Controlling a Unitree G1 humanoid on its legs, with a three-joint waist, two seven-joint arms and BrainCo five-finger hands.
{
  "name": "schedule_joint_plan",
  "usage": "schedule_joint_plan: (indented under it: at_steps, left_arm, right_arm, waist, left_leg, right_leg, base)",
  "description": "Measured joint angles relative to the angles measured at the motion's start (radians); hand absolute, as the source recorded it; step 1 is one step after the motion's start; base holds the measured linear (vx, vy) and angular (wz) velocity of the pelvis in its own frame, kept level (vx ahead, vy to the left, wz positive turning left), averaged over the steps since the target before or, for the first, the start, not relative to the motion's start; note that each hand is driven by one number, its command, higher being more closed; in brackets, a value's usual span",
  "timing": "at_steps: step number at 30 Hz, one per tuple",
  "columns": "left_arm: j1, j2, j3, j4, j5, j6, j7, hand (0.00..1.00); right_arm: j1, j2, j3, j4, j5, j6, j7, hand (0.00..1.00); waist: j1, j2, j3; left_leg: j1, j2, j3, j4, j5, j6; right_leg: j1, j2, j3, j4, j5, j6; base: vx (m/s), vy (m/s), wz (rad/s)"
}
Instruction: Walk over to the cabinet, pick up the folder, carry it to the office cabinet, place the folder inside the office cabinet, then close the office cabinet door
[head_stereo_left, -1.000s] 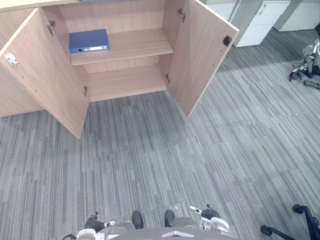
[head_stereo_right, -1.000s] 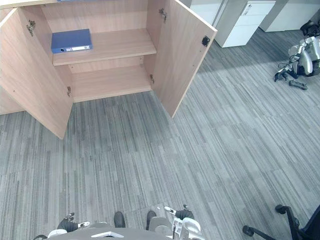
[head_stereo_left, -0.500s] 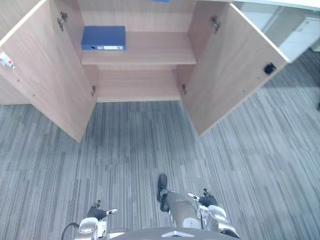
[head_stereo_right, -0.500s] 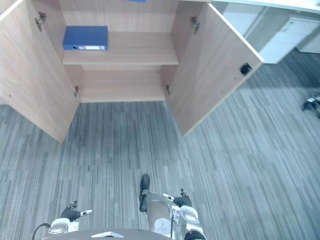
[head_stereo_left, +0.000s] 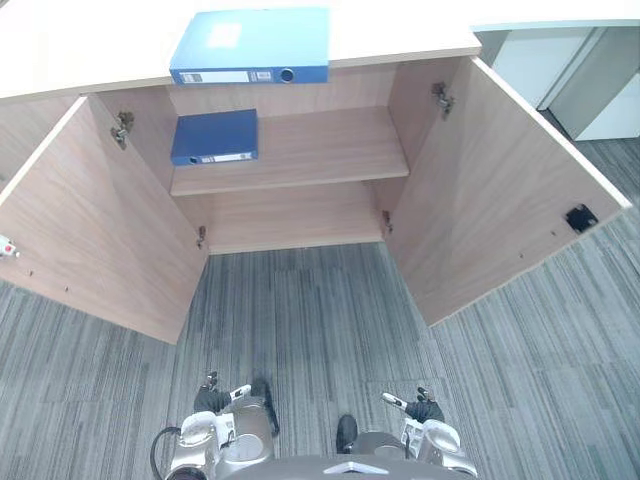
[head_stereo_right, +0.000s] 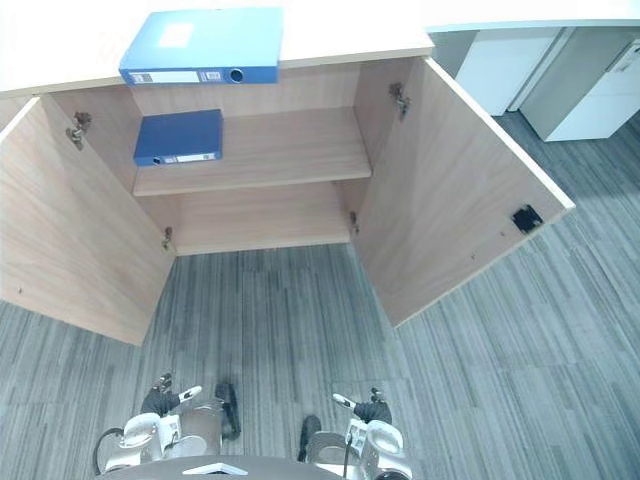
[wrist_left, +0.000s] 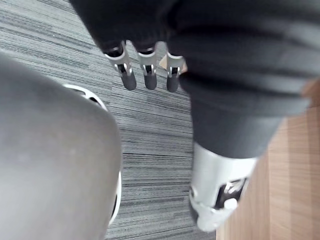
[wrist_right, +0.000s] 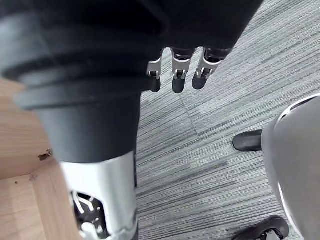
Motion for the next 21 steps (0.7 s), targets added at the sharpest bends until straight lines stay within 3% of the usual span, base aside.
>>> schedule_joint_plan:
  at_steps: [1, 3, 5, 7, 8, 10, 12, 15, 16, 17, 18, 19, 20, 21]
  left_arm:
    - [-0.002, -0.001, 0.004, 0.012, 0.0, 0.0, -0.001, 0.0]
    - [-0.001, 0.03, 0.004, 0.024, 0.0, 0.001, -0.002, 0.0]
    - [-0.002, 0.04, 0.003, 0.036, -0.001, 0.004, -0.002, 0.0]
    - [0.0, 0.035, 0.002, 0.052, -0.005, 0.007, -0.002, 0.0]
    - [0.003, 0.041, -0.009, 0.059, -0.018, 0.01, -0.002, 0.0]
    - [0.005, 0.048, -0.026, 0.067, -0.02, 0.014, -0.002, 0.0]
    - [0.01, 0.047, -0.027, 0.067, -0.02, 0.016, -0.002, 0.0]
    - [0.006, 0.041, -0.025, 0.067, -0.019, 0.018, -0.001, 0.0]
    - [0.005, 0.033, -0.026, 0.068, -0.019, 0.02, -0.001, 0.0]
    - [0.007, 0.027, -0.032, 0.073, -0.019, 0.02, -0.001, 0.0]
    - [0.016, 0.03, -0.034, 0.075, -0.018, 0.02, -0.002, 0.0]
    - [0.02, 0.039, -0.032, 0.074, -0.018, 0.02, -0.003, 0.0]
    - [0.011, 0.03, -0.012, 0.087, -0.018, 0.021, 0.0, 0.0]
    - [0.011, 0.009, -0.005, 0.095, -0.018, 0.02, -0.001, 0.0]
  right_arm:
    - [0.003, 0.008, 0.0, 0.0, 0.0, 0.0, 0.0, 0.0]
    - [0.011, 0.042, 0.0, 0.005, -0.001, -0.001, 0.002, 0.0]
    - [0.009, 0.051, -0.004, 0.024, -0.002, -0.001, 0.002, 0.0]
    - [0.005, 0.047, -0.003, 0.022, -0.004, -0.002, 0.004, 0.0]
    - [0.004, 0.037, -0.003, 0.017, -0.008, -0.003, 0.005, 0.0]
    - [-0.003, 0.032, 0.001, 0.019, -0.009, -0.002, 0.006, 0.0]
    - [-0.004, 0.027, 0.013, 0.018, -0.01, -0.003, 0.006, 0.0]
    - [-0.019, 0.017, 0.015, 0.014, -0.011, -0.004, 0.007, 0.0]
    - [-0.023, 0.006, 0.016, 0.008, -0.011, -0.003, 0.007, 0.0]
    - [-0.022, 0.003, 0.015, 0.001, -0.011, -0.003, 0.007, 0.0]
    - [-0.016, 0.004, 0.015, 0.001, -0.011, -0.002, 0.006, 0.0]
    - [0.009, 0.011, 0.009, 0.003, -0.006, -0.002, 0.006, 0.0]
    - [0.008, 0.007, -0.003, -0.004, -0.002, -0.007, 0.008, 0.0]
    - [0.001, -0.004, -0.002, -0.004, -0.012, -0.005, 0.007, 0.0]
  waist:
    - [0.006, -0.001, -0.015]
    - [0.007, -0.065, -0.048]
    - [0.009, -0.083, -0.06]
    - [0.014, -0.067, -0.061]
    - [0.007, -0.055, -0.054]
    - [-0.006, -0.061, -0.056]
    - [-0.013, -0.059, -0.056]
    - [-0.027, -0.044, -0.049]
    - [-0.034, -0.026, -0.041]
    - [-0.048, -0.018, -0.036]
    - [-0.053, -0.025, -0.04]
    - [-0.054, -0.053, -0.047]
    - [-0.054, -0.037, -0.044]
    - [-0.049, -0.006, -0.052]
  left_leg:
    - [0.013, -0.014, 0.001, -0.009, 0.055, 0.016]
    - [0.032, -0.055, 0.05, 0.005, 0.011, 0.032]
    - [0.066, -0.085, 0.066, 0.026, -0.053, 0.047]
    - [0.125, -0.094, 0.093, 0.012, -0.087, 0.056]
    - [0.174, -0.112, 0.101, -0.013, -0.097, 0.07]
    - [0.232, -0.132, 0.093, -0.035, -0.118, 0.085]
    - [0.286, -0.138, 0.078, -0.072, -0.123, 0.085]
    - [0.354, -0.114, 0.07, -0.127, -0.122, 0.078]
    - [0.374, -0.09, 0.064, -0.142, -0.121, 0.073]
    - [0.394, -0.078, 0.048, -0.159, -0.118, 0.064]
    - [0.404, -0.08, 0.044, -0.169, -0.112, 0.046]
    - [0.437, -0.097, 0.028, -0.186, -0.124, 0.002]
    - [0.47, -0.081, 0.019, -0.185, -0.151, -0.037]
    - [0.475, -0.052, 0.022, -0.171, -0.145, -0.047]
  right_leg:
    - [0.007, -0.012, 0.023, 0.005, -0.01, 0.016]
    - [0.009, -0.069, 0.052, 0.016, -0.035, 0.051]
    - [0.005, -0.103, 0.072, 0.082, -0.052, 0.073]
    - [-0.072, -0.118, 0.094, 0.305, -0.063, 0.088]
    - [-0.154, -0.138, 0.105, 0.506, -0.055, 0.093]
    - [-0.235, -0.157, 0.092, 0.713, -0.092, 0.091]
    - [-0.289, -0.151, 0.047, 0.766, -0.145, 0.063]
    - [-0.376, -0.102, -0.022, 0.624, -0.178, 0.03]
    - [-0.405, -0.07, -0.037, 0.52, -0.158, 0.011]
    - [-0.418, -0.045, -0.033, 0.388, -0.094, 0.004]
    - [-0.414, -0.039, -0.029, 0.31, -0.037, 0.004]
    - [-0.403, -0.052, -0.007, 0.2, 0.108, -0.023]
    - [-0.408, -0.046, -0.015, 0.259, 0.152, -0.037]
    - [-0.408, -0.033, -0.024, 0.295, 0.115, -0.042]
  base:
    - [0.3, 0.263, -0.47]
    - [0.29, 0.209, -0.4]
    - [0.37, 0.273, -0.34]
    - [0.3, 0.274, -0.32]
    - [0.21, 0.176, -0.06]
    - [0.32, 0.16, 0.19]
    - [0.31, 0.052, 0.31]
    - [0.34, -0.054, 0.2]
    - [0.35, -0.117, 0.26]
    - [0.36, -0.123, 0.34]
    - [0.42, -0.154, 0.46]
    - [0.46, -0.214, 0.37]
    - [0.45, -0.217, 0.28]
    - [0.48, -0.296, 0.2]
